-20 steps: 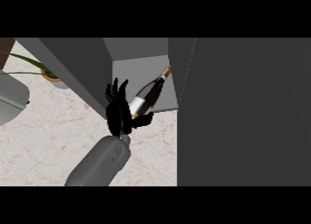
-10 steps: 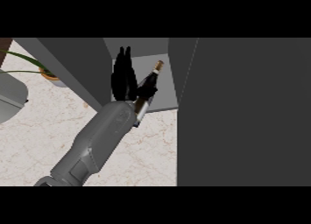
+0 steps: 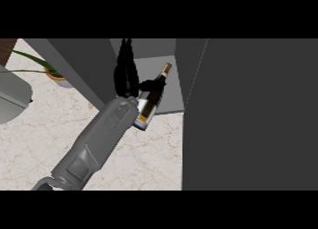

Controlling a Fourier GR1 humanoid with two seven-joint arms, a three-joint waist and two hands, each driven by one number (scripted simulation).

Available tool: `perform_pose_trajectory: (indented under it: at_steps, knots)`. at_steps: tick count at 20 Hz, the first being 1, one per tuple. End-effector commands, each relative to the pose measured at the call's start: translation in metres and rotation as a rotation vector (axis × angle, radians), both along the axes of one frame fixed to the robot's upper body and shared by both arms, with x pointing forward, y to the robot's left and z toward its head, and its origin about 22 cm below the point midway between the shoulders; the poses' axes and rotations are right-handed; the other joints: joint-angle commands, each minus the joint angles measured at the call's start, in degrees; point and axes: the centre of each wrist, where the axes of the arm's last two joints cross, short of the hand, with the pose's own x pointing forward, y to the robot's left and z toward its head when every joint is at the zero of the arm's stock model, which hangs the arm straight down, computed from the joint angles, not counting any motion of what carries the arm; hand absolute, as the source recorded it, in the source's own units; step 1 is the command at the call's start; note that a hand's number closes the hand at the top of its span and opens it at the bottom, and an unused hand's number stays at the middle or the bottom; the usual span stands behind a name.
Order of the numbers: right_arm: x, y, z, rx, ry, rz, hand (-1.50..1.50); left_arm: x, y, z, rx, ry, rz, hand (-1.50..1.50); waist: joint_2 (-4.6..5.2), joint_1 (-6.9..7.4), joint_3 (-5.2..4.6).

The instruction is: Pick up the wine, place it into the cabinet and close the cabinet

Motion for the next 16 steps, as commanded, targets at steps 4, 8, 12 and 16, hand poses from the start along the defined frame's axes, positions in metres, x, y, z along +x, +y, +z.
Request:
perform_pose_trajectory:
  at_steps: [4, 8, 12, 16]
  knots:
    - [-0.013, -0.002, 0.019, 0.024, -0.028, -0.008, -1.5, 0.0, 0.005, 0.002, -0.132, -0.122, -0.025, -1.5, -0.5, 1.53, 0.03]
    - [-0.019, 0.0, 0.025, 0.019, 0.006, 0.01, -1.5, -0.001, -0.004, 0.013, -0.232, -0.151, -0.014, -1.5, -0.93, 1.79, 0.08]
    - [-0.016, -0.003, 0.028, 0.035, -0.004, -0.026, -1.5, -0.014, 0.004, 0.005, -0.347, -0.212, -0.072, -1.5, -1.19, 3.67, 0.08]
    - [-0.023, 0.005, 0.025, 0.048, -0.007, -0.019, -1.5, -0.012, -0.005, 0.011, -0.411, -0.2, -0.122, -1.5, -1.4, 3.35, 0.15]
